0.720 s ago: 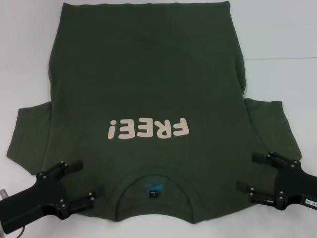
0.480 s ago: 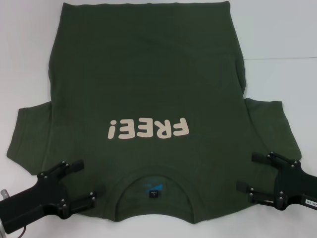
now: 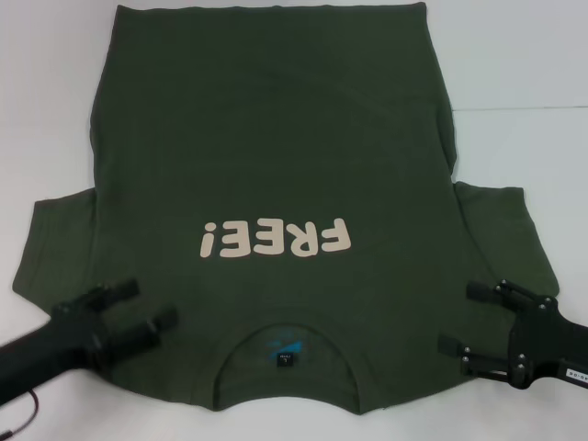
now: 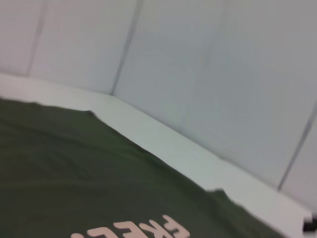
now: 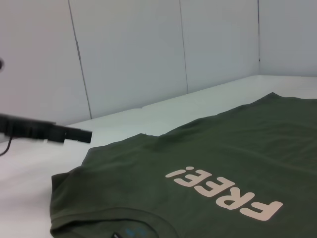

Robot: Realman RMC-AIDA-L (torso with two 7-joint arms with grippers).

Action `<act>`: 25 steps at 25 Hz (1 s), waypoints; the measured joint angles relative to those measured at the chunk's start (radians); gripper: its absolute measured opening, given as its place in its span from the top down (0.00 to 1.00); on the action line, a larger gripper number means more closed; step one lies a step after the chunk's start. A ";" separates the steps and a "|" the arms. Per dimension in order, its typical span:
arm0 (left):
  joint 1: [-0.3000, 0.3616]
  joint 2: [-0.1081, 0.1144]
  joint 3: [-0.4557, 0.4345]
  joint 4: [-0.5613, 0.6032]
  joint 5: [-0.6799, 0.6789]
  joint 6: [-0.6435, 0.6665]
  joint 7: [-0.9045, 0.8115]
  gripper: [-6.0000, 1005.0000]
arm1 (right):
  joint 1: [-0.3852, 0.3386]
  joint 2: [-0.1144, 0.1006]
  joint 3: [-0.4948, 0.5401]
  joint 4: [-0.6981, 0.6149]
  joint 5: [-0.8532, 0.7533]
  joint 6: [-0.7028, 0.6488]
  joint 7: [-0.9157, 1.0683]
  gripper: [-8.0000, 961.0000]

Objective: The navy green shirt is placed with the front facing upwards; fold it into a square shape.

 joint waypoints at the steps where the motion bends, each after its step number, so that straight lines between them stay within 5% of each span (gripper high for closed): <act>1: -0.008 0.007 -0.010 0.011 0.000 0.004 -0.089 0.07 | 0.000 0.000 0.000 0.000 0.000 0.000 0.000 0.02; 14: -0.144 0.146 -0.143 0.157 0.280 -0.011 -0.989 0.07 | 0.000 0.000 -0.001 0.000 0.001 -0.006 0.009 0.02; 19: -0.220 0.189 -0.167 0.179 0.496 -0.060 -1.120 0.07 | 0.001 0.002 -0.001 0.000 0.001 -0.008 0.010 0.02; 25: -0.257 0.200 -0.160 0.172 0.606 -0.134 -1.149 0.07 | 0.001 0.002 -0.001 0.001 0.000 -0.009 0.011 0.02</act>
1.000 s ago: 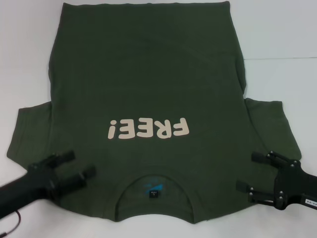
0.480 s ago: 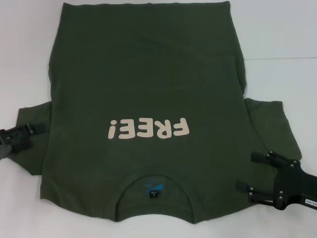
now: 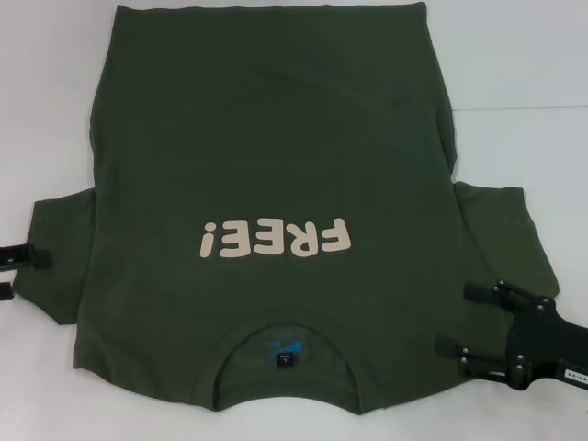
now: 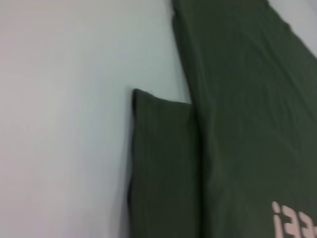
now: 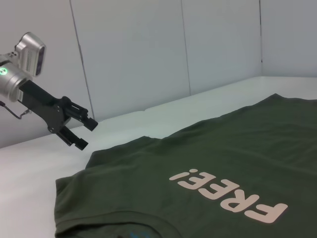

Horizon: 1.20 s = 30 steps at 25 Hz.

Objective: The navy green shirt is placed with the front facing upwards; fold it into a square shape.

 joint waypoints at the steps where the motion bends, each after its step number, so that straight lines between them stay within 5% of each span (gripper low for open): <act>1: -0.002 0.001 0.003 -0.002 0.007 -0.010 -0.003 0.07 | 0.000 0.000 0.000 0.000 0.000 0.000 0.000 0.02; 30: -0.024 0.001 0.025 -0.067 0.065 -0.118 -0.106 0.07 | 0.001 0.000 0.000 0.009 0.000 0.000 0.003 0.02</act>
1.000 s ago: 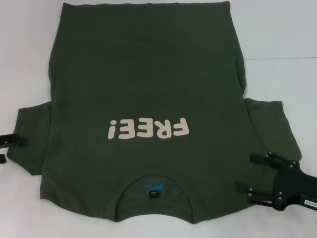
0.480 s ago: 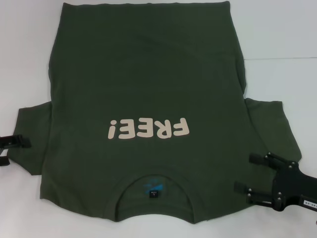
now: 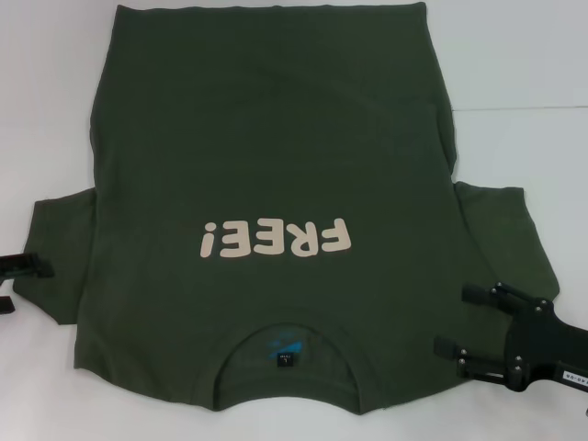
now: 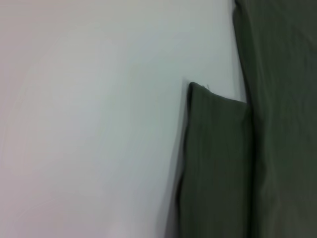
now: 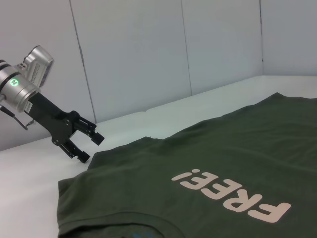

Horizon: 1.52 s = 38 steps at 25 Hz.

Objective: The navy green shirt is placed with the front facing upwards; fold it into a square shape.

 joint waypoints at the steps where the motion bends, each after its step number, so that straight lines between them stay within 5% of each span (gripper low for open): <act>1: -0.002 0.000 0.000 -0.002 -0.001 0.000 0.000 0.07 | 0.000 0.000 0.000 0.000 0.000 0.000 0.000 0.02; 38: -0.062 -0.008 0.023 -0.080 -0.004 -0.063 -0.002 0.07 | -0.006 0.000 0.000 0.002 0.000 0.000 0.000 0.02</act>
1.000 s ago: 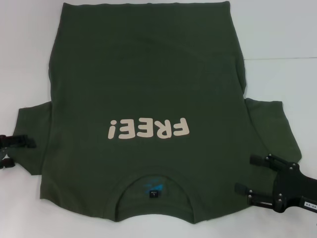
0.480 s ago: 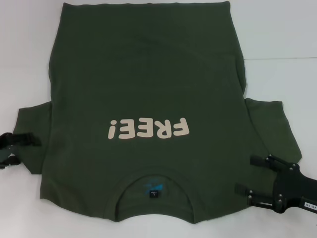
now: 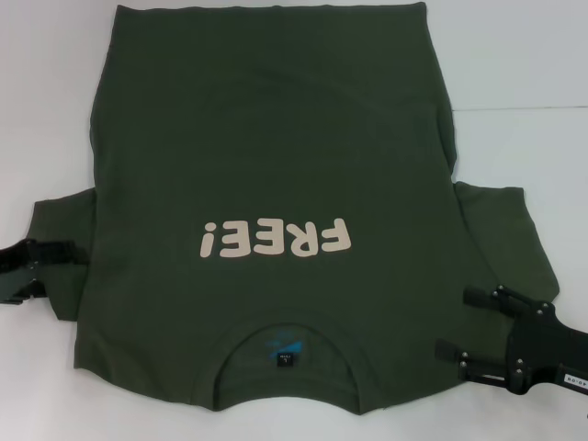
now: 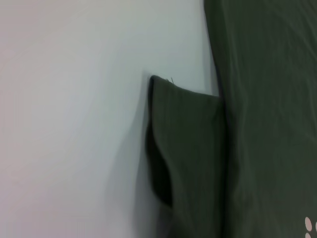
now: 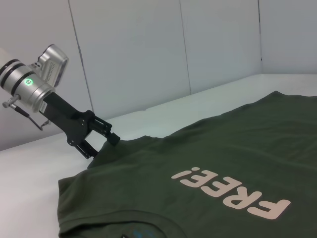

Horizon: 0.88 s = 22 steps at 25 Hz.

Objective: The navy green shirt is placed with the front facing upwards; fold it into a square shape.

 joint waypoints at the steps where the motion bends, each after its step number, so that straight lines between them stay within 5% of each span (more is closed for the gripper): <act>1: 0.000 0.000 -0.005 0.000 -0.001 -0.002 -0.002 0.07 | 0.000 0.000 0.000 0.000 0.000 0.000 0.000 0.02; 7: 0.004 -0.001 -0.007 0.007 0.000 -0.019 -0.002 0.11 | 0.001 0.000 0.000 0.000 0.000 0.000 0.000 0.02; 22: 0.005 -0.003 0.007 0.004 0.006 -0.043 0.004 0.82 | 0.006 -0.002 0.000 0.000 0.000 -0.008 0.000 0.02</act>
